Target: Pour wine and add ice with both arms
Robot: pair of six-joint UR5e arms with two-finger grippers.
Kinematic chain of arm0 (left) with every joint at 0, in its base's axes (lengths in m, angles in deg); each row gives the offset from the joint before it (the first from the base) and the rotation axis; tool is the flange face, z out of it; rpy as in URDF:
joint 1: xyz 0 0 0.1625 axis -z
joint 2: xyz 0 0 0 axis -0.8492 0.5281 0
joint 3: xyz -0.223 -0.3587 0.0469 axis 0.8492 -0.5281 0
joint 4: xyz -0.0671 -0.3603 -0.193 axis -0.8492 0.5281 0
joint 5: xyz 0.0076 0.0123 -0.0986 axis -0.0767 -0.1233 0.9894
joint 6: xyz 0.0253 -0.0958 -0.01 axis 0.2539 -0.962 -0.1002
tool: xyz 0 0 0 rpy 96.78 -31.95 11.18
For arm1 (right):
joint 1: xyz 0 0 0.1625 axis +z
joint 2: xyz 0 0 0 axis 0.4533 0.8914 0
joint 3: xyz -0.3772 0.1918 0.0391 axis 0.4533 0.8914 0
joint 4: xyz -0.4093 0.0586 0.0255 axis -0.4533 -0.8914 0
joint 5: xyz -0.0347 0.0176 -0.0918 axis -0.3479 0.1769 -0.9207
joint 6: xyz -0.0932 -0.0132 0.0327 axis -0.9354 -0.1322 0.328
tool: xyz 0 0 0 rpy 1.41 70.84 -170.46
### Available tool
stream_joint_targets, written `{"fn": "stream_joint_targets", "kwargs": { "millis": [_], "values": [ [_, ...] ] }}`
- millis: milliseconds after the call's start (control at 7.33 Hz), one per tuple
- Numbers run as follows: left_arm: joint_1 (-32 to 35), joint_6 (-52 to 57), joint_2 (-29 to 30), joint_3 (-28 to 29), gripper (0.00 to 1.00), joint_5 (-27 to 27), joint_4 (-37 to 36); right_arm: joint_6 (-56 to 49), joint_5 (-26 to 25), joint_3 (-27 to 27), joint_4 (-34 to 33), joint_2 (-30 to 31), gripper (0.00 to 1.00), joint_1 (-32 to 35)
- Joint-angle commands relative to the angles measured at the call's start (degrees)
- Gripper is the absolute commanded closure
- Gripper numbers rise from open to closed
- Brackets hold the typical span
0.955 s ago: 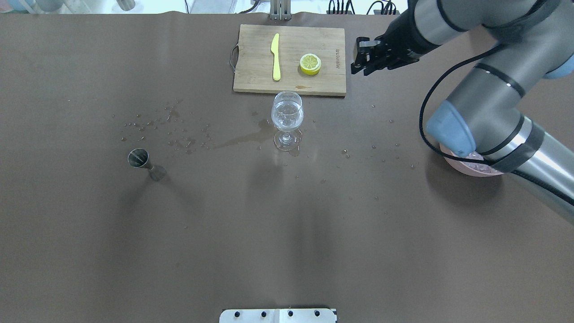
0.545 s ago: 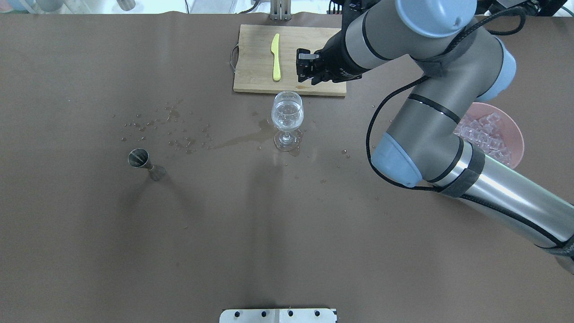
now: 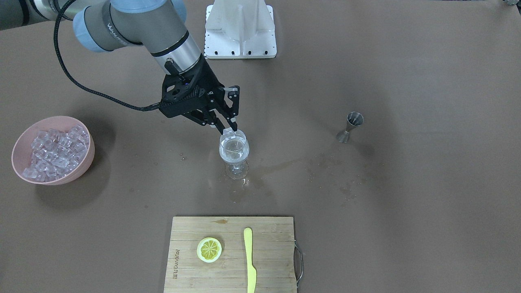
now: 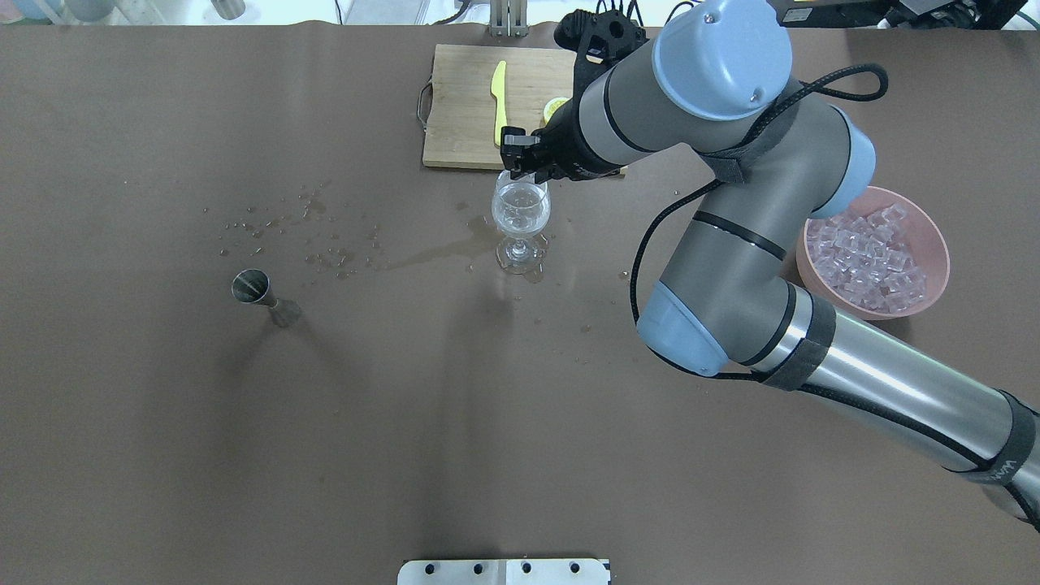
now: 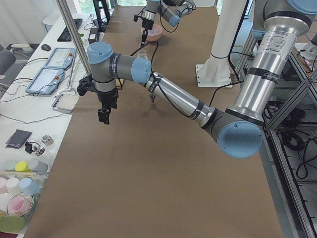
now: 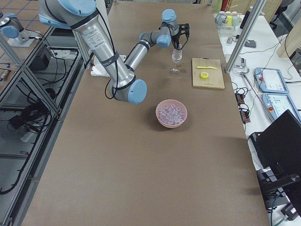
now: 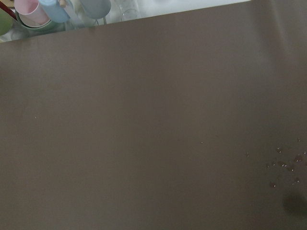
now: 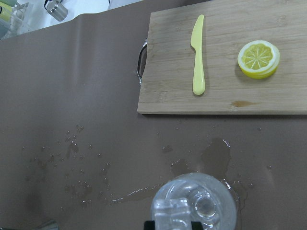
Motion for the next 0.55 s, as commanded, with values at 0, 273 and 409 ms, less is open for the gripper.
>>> {"fn": "stream_joint_targets", "kwargs": {
  "millis": [0,273,409],
  "values": [
    [0.0,0.0,0.0,0.2,0.02,0.0,0.0,-0.4,-0.1,0.1,-0.1,0.2,0.54,-0.5],
    [0.1,0.2,0.0,0.2,0.02,0.0,0.2,-0.6,0.0,-0.2,-0.3,-0.1,0.0,-0.5],
    [0.2,0.3,-0.3,-0.1,0.02,0.1,0.6,-0.6,0.7,-0.5,-0.8,-0.1,0.0,0.2]
  ]
}}
